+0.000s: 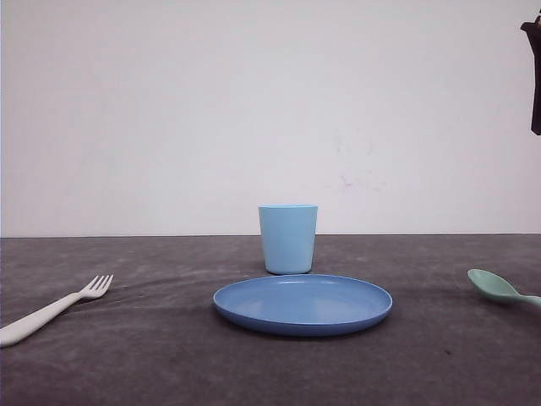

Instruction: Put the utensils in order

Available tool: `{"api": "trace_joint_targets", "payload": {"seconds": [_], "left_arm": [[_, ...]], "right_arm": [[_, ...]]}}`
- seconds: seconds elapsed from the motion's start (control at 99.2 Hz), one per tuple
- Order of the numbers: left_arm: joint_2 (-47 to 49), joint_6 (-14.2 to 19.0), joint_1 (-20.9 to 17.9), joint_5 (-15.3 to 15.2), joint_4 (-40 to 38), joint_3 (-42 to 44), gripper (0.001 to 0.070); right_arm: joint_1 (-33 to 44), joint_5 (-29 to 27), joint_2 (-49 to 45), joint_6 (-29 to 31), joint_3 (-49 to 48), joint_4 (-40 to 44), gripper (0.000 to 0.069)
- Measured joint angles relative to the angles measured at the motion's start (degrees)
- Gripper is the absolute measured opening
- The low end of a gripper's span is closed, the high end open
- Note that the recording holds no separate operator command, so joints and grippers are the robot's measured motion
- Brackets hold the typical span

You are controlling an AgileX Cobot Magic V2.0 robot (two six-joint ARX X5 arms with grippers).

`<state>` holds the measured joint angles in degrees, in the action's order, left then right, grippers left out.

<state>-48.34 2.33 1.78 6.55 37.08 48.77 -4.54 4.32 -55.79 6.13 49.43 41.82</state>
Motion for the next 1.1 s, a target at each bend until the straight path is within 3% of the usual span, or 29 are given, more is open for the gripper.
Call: {"api": "trace_joint_targets", "payload": {"seconds": [0.151,0.292,0.545,0.696,1.099], "left_arm": [[-0.9,3.0,1.9,3.8,0.0,0.0,0.0473],[-4.2,6.1,7.1,4.0,0.0,0.0,0.0473],[-13.4,10.3,18.2,-3.6,-2.1,0.0,0.0473],[-21.4,11.8,22.1,-5.2,-3.3,0.0,0.0473],[-34.3,13.6,23.5,-9.4,-8.2,0.0,0.0465]], "right_arm": [[0.0,0.0,0.0,0.0,0.0,0.0,0.0679],[0.0,0.0,0.0,0.0,0.0,0.0,0.0679],[0.0,0.0,0.0,0.0,0.0,0.0,0.0679],[0.0,0.0,0.0,0.0,0.0,0.0,0.0679],[0.0,0.0,0.0,0.3,0.0,0.0,0.0679]]}}
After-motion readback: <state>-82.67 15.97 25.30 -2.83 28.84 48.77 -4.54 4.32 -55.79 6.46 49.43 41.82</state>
